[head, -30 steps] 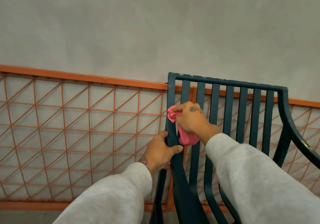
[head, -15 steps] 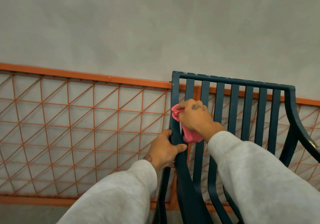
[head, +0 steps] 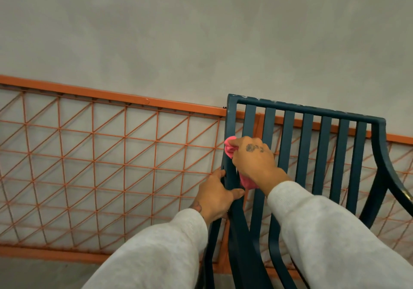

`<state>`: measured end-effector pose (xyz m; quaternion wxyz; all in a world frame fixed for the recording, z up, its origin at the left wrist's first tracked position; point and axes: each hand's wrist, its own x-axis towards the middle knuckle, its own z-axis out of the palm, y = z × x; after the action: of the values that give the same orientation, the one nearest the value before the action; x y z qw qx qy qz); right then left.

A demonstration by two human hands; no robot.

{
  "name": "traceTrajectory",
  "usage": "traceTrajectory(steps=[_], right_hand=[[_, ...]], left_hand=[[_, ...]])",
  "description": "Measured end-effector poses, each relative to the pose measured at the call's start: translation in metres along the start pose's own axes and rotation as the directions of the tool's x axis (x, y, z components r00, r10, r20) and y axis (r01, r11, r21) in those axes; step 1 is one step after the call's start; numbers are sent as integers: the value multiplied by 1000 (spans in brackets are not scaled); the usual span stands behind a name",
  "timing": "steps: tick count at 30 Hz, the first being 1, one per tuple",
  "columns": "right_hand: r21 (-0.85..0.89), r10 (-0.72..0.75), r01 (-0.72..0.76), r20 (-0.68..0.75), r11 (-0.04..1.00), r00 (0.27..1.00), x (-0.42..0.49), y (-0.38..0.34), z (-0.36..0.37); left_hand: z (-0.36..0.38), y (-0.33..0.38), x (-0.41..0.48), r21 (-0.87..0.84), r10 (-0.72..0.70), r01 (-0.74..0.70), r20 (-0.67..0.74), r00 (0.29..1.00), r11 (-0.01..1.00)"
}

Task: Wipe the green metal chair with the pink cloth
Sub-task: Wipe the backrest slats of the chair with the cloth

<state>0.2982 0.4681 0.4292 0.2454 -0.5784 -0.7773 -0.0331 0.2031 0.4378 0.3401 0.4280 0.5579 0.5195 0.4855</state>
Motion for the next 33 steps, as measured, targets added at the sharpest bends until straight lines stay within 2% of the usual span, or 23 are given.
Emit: traceTrajectory(steps=[5, 16, 20, 25, 33], right_hand=[[15, 5, -5, -26, 1000, 1000, 14, 0, 3], [63, 39, -40, 28, 997, 999, 4, 6, 0], [27, -7, 8, -39, 1000, 999, 9, 5, 12], [44, 3, -6, 86, 999, 996, -8, 19, 9], [175, -17, -19, 200, 984, 980, -44, 42, 22]], left_hand=[[0, -1, 3, -1, -1, 1, -3, 1000, 1000], [1, -1, -1, -11, -28, 28, 6, 1000, 1000], [-1, -1, 1, -20, -35, 35, 1, 999, 999], [-1, 2, 0, -40, -18, 18, -4, 1000, 999], [-1, 13, -16, -118, -48, 51, 30, 998, 992]])
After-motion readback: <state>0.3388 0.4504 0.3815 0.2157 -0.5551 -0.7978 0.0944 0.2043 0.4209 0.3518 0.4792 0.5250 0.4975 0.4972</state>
